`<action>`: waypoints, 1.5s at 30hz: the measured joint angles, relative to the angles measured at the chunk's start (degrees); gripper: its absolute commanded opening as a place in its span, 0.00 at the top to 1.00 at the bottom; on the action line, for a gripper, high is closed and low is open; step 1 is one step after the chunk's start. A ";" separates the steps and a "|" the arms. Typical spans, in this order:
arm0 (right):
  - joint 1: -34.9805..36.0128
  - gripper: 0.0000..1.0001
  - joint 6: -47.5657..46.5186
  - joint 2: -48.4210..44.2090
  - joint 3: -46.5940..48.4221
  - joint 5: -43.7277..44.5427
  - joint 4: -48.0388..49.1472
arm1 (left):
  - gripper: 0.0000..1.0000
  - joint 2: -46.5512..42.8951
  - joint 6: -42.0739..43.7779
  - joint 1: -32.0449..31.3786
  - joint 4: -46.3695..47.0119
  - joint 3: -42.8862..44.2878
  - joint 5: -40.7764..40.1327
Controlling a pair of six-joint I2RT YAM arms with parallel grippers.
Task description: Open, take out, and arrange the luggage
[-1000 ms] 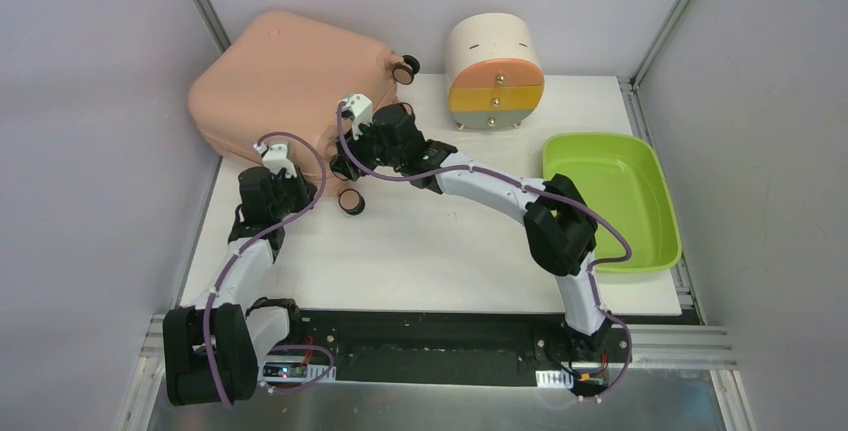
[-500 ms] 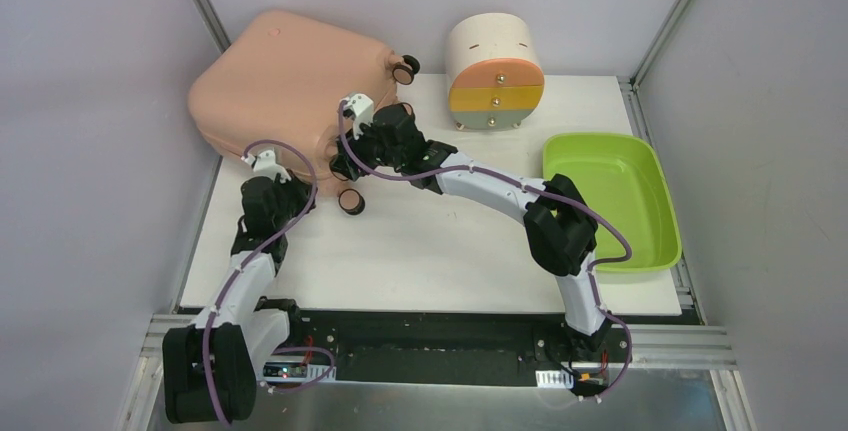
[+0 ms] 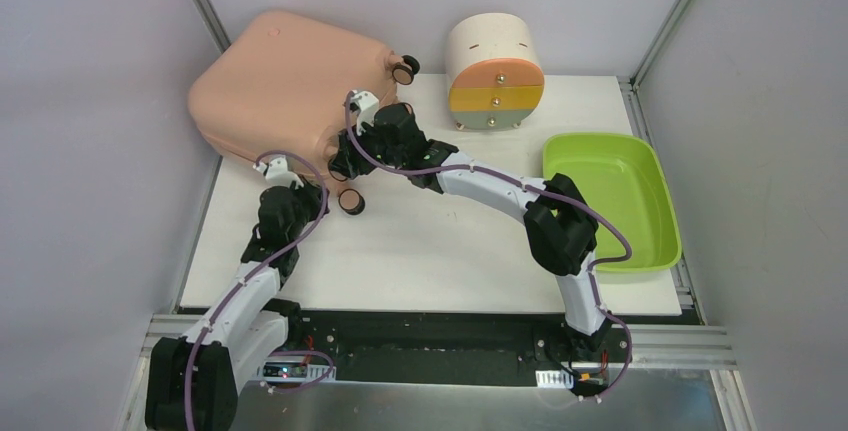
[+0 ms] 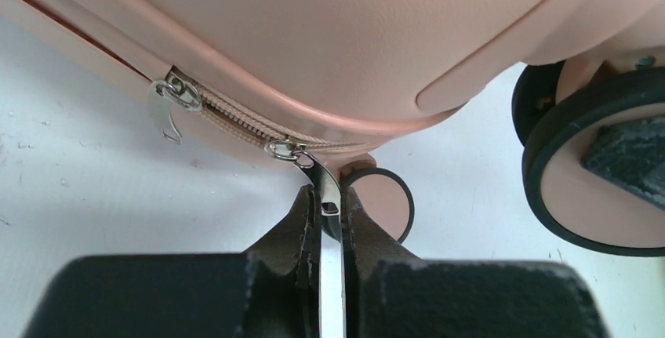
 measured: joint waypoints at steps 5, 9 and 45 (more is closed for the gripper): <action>0.00 1.00 2.60 0.00 0.00 0.04 0.07 | 1.00 -1.99 -0.92 -3.17 0.87 -1.62 -2.69; 0.07 1.00 4.83 0.00 0.00 0.24 0.04 | 1.00 -2.25 -0.63 -5.09 1.84 -2.21 -2.75; -2.82 0.36 23.12 -13.94 -18.36 5.11 10.23 | 1.00 -6.54 -5.70 -9.01 6.93 -7.76 -1.42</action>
